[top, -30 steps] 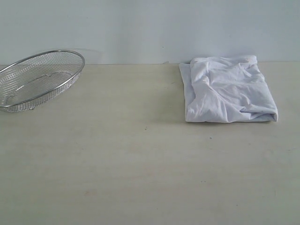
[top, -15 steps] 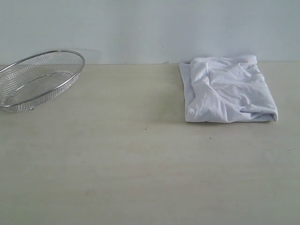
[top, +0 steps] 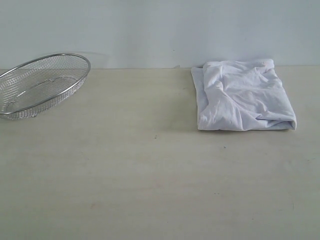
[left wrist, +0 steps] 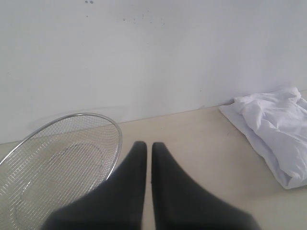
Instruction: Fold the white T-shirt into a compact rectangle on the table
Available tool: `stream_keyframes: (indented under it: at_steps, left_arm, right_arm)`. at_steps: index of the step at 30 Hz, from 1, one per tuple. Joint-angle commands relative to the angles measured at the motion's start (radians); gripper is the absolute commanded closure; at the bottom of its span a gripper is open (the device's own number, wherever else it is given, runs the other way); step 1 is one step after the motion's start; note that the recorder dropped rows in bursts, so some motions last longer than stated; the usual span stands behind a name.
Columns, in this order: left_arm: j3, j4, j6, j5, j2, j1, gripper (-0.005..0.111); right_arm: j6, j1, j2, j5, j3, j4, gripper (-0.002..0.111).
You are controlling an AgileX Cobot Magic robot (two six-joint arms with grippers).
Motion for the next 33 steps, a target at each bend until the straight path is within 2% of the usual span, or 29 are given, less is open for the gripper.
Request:
stream_keyframes:
  at_steps: [1,5,11,33]
  left_arm:
    - [0.003,-0.007,-0.01,0.0,-0.006,-0.005,0.102]
    - [0.003,-0.007,-0.01,0.0,-0.006,-0.005,0.102]
    - [0.003,-0.007,-0.01,0.0,-0.006,-0.005,0.102]
    - [0.003,-0.007,-0.01,0.0,-0.006,-0.005,0.102]
  right_arm:
    - [0.063,-0.001,-0.004,0.034,0.004,0.002,0.108]
    - [0.144,-0.001,-0.004,0.042,0.004,0.001,0.108]
    - [0.137,-0.001,-0.004,0.042,0.004,-0.053,0.108]
    - [0.154,-0.001,-0.004,0.04,0.004,-0.022,0.108]
